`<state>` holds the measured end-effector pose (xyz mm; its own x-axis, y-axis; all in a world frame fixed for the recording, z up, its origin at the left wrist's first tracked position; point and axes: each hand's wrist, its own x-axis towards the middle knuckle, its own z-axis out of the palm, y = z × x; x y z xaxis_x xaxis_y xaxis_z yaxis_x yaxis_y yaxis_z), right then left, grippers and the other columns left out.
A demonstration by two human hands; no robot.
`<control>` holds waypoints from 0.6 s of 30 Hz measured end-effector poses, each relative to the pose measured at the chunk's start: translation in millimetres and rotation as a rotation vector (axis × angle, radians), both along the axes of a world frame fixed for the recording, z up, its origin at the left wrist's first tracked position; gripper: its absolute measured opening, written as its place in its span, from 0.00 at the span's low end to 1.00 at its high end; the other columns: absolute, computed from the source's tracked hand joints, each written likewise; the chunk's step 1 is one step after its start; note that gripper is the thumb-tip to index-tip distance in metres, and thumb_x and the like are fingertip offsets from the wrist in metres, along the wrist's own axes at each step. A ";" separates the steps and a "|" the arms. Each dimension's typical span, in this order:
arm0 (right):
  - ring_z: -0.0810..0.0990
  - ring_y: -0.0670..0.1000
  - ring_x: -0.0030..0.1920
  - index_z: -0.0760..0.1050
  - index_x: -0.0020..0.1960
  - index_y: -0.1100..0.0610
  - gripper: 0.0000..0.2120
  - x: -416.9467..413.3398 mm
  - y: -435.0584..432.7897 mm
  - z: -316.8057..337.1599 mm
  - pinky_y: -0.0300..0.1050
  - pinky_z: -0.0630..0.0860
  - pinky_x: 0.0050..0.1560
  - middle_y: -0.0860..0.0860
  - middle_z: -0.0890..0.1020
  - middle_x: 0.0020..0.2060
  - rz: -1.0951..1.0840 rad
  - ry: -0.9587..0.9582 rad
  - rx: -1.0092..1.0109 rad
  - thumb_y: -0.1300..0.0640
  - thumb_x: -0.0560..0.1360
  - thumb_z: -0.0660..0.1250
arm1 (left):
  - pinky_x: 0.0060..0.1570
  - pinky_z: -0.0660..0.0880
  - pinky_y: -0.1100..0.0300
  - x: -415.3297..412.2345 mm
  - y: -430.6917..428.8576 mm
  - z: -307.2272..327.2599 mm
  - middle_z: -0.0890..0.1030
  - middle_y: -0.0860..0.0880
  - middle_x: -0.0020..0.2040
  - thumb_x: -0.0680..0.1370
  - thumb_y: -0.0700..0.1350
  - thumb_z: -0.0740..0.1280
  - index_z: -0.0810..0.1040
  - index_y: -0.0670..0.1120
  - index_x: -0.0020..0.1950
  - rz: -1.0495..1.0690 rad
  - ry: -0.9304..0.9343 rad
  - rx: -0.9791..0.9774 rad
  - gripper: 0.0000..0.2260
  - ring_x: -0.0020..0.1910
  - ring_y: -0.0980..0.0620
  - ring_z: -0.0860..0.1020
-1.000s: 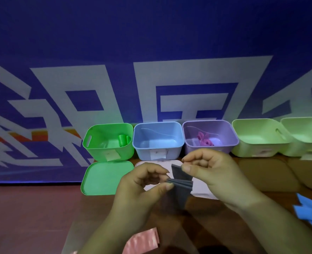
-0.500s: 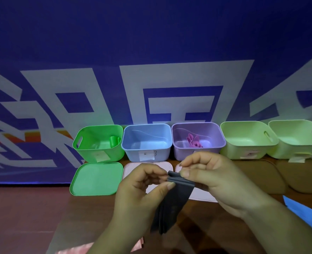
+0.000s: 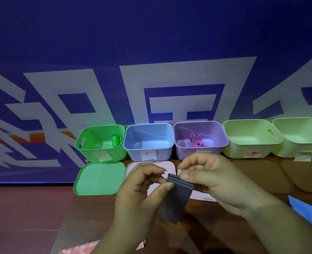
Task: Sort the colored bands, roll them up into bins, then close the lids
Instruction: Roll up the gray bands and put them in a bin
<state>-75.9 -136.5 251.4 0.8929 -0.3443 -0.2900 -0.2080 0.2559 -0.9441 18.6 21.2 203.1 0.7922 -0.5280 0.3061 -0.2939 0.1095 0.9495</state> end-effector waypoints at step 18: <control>0.84 0.49 0.47 0.83 0.48 0.45 0.15 3.3 1.3 -9.1 0.41 0.79 0.50 0.48 0.86 0.45 -0.048 -0.152 -0.498 0.65 0.71 0.76 | 0.52 0.77 0.53 16.4 -8.3 5.4 0.84 0.49 0.43 0.67 0.40 0.75 0.82 0.56 0.44 -0.010 0.100 0.011 0.12 0.46 0.48 0.81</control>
